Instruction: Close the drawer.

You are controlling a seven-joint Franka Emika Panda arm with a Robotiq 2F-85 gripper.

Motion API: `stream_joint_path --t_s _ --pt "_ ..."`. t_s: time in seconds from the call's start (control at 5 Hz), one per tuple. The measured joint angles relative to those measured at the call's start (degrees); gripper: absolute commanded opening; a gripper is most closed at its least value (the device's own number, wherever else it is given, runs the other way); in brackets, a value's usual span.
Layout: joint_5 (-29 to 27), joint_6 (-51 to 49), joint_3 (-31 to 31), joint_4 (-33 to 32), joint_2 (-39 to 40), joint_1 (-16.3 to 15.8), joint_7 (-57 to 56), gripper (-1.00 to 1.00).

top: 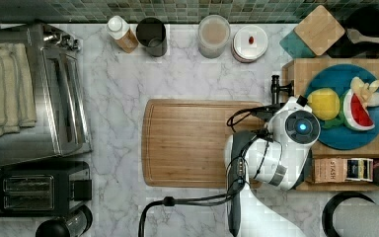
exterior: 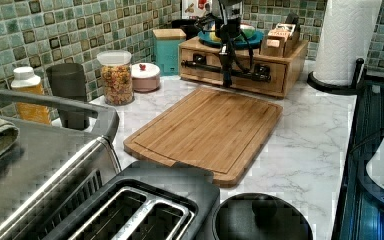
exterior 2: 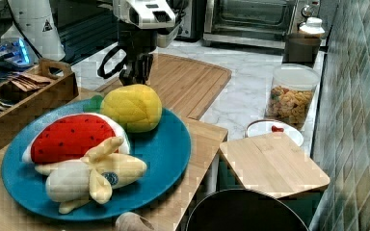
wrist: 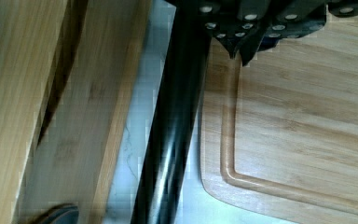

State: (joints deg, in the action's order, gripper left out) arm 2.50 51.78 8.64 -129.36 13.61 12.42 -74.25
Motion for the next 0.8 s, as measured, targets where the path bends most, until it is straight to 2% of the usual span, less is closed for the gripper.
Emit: stream_joint_path --t_s 0.8 --pt "0.9 0.3 0.0 0.3 0.5 -0.3 0.0 -1.00"
